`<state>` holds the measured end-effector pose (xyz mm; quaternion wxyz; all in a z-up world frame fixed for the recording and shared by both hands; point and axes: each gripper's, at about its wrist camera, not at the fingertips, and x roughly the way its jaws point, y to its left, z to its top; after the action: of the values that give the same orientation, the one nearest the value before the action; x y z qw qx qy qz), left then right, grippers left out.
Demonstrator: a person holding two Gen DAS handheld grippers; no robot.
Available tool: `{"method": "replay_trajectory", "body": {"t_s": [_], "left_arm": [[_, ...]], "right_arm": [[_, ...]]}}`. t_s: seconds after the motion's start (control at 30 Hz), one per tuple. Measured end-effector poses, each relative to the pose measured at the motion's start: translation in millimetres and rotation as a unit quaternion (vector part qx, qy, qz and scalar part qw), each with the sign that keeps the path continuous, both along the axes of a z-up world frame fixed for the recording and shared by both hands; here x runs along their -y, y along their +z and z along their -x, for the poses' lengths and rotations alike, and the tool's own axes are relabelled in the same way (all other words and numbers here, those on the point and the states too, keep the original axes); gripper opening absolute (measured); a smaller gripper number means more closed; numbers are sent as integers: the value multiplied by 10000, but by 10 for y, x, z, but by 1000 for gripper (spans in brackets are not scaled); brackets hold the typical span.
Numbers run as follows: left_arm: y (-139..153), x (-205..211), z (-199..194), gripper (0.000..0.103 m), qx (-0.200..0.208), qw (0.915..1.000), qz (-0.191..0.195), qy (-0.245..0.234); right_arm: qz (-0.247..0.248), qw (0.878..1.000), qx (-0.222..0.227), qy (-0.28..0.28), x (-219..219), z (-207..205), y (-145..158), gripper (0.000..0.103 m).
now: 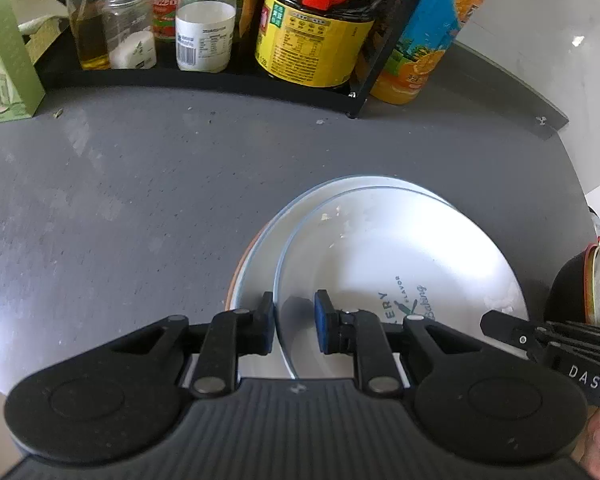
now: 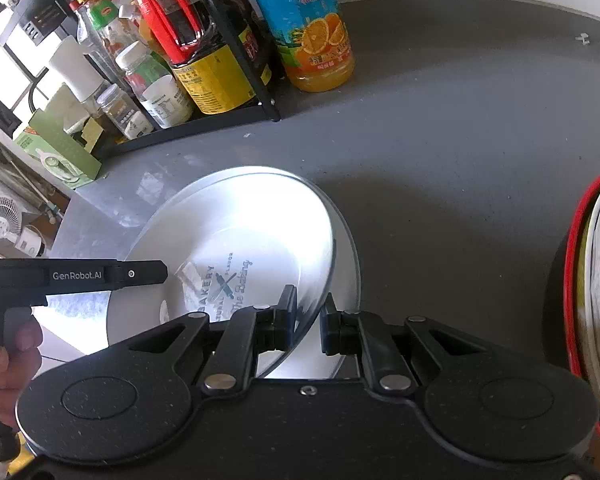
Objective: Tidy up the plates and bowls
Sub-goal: 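Lift the 'Bakery' plate with both grippers over the plate stack, then lower the 'Bakery' plate onto the stack and open both grippers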
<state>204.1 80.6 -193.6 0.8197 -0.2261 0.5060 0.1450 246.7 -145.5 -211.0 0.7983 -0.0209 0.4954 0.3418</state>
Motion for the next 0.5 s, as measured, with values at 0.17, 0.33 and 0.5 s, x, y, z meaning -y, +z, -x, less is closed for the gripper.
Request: {"method": "replay_trajectory", "body": {"t_s": [0.17, 0.33, 0.5], "left_arm": [[-16, 47, 5, 19, 29, 9999, -123, -110], [-20, 55, -5, 19, 42, 9998, -129, -138], [-16, 52, 6, 19, 83, 9998, -135, -131]], "right_arm": [[15, 9997, -224, -133, 28, -6, -54, 14], [-76, 9980, -580, -232, 99, 17, -89, 17], [-52, 9969, -703, -336, 118, 77, -91, 17]]}}
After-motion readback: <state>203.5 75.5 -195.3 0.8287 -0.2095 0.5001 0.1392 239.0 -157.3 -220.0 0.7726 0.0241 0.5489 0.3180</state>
